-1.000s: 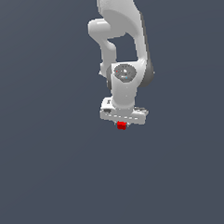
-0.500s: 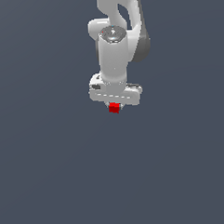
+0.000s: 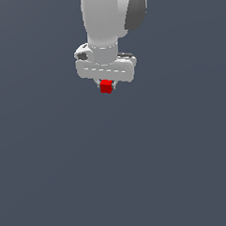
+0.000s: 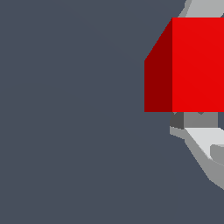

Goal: Pick up the red cube and move it to a goal position.

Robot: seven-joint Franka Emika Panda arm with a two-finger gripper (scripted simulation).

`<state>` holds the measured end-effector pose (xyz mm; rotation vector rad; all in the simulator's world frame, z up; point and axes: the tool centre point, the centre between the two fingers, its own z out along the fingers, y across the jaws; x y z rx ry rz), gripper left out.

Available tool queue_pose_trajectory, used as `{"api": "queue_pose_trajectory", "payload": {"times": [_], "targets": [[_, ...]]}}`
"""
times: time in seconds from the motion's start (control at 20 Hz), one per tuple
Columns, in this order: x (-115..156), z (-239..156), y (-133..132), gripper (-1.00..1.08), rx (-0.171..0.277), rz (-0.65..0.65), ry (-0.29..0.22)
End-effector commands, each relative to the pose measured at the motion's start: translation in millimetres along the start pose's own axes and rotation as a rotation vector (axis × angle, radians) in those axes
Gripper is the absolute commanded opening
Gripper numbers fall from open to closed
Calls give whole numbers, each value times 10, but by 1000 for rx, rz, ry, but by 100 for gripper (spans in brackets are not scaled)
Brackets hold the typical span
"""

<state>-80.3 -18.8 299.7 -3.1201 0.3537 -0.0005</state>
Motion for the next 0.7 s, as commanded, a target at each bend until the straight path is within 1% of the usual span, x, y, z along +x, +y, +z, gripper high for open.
{"api": "queue_pose_trajectory", "payload": {"times": [0.0,0.3,0.65], "targets": [[-49,-197,79,-100,0,0,-1],[-112,-519,204,-100,-1,0,0],[-127,-645,251,-100,-1,-1,0]]}}
